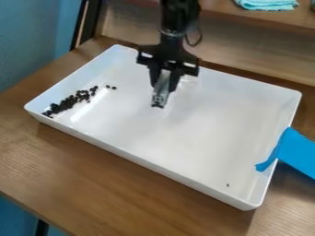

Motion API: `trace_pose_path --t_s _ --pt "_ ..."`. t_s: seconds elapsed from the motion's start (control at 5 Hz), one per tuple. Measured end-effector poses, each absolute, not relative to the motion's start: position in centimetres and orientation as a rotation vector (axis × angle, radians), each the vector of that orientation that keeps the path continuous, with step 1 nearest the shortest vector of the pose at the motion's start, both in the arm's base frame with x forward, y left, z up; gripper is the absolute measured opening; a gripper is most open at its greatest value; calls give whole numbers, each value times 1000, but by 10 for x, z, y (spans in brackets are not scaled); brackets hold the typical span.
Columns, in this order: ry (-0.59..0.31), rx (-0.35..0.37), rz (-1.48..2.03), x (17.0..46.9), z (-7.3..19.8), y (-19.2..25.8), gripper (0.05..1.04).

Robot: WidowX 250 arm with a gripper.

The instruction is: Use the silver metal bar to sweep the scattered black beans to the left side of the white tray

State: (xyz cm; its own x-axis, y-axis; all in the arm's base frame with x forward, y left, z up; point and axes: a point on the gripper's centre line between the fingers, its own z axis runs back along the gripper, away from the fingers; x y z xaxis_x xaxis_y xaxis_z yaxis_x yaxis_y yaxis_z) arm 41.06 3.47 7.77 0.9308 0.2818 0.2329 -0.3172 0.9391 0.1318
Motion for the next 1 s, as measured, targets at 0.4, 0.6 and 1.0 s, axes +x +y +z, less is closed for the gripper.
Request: trace_pose_path --t_s 0.4,0.6,1.0 --pt "-228 226 387 429 56 44 389" --pt "-226 243 408 432 49 46 389" --pt "-253 253 414 435 49 49 389"
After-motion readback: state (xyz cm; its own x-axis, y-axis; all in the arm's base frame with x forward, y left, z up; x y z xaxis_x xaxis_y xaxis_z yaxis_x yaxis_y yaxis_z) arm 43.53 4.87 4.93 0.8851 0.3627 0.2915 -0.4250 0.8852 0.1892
